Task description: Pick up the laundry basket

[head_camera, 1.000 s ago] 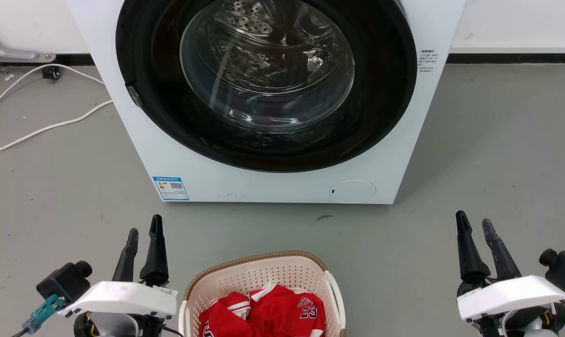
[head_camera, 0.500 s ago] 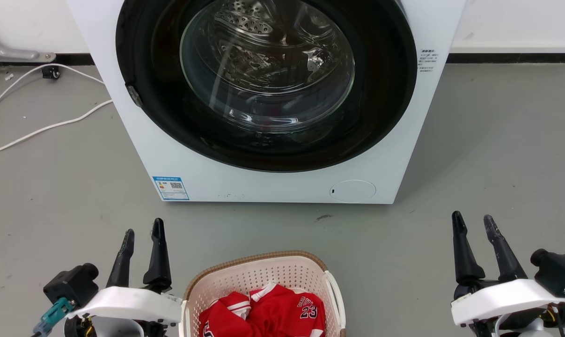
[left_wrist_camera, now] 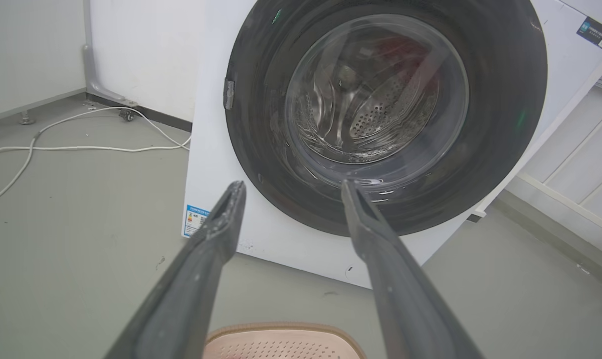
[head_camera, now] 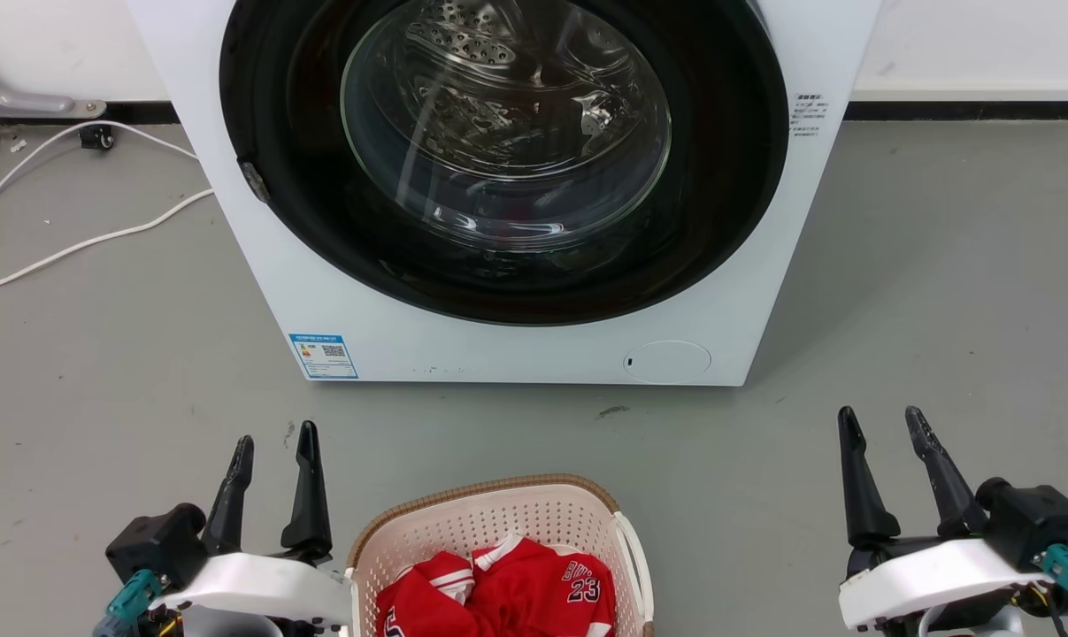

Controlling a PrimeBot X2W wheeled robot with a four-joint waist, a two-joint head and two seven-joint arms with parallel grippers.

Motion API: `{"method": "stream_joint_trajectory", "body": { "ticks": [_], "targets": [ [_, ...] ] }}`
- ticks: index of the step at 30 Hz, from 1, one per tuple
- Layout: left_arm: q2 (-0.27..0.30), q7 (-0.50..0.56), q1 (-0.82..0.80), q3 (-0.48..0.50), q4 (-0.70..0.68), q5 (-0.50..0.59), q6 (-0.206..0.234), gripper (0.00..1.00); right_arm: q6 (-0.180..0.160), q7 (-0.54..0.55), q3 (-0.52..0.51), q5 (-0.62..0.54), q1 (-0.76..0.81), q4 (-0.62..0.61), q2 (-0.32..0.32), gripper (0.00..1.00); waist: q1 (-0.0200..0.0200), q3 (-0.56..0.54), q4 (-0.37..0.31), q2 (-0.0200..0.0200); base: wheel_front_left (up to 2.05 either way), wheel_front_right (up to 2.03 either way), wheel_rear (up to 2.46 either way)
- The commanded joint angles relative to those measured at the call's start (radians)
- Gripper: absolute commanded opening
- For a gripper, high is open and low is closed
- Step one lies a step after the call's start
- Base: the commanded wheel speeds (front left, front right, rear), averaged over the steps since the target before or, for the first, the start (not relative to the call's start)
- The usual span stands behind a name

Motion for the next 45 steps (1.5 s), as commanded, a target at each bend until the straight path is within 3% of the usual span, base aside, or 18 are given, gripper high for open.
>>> {"method": "stream_joint_trajectory", "body": {
  "ticks": [1, 32, 45],
  "targets": [
    [0.003, -0.011, 0.002, -0.003, -0.01, 0.029, 0.005, 1.0, 0.0, -0.01, 0.002, -0.036, 0.008, -0.01, -0.003, 1.0, 0.0, 0.0, 0.0, 0.0, 0.0, 0.0, 0.0],
    [0.003, -0.071, 0.02, -0.014, -0.002, 0.257, 0.021, 1.0, 0.0, -0.072, 0.008, -0.256, 0.033, -0.028, -0.004, 1.0, 0.0, 0.007, -0.001, 0.0, 0.0, 0.0, 0.0],
    [0.003, -0.088, 0.021, -0.014, -0.001, 0.315, 0.022, 1.0, 0.0, -0.087, 0.017, -0.235, 0.04, -0.031, -0.004, 1.0, 0.0, 0.009, -0.004, 0.0, 0.0, 0.0, 0.0]
  ]
}}
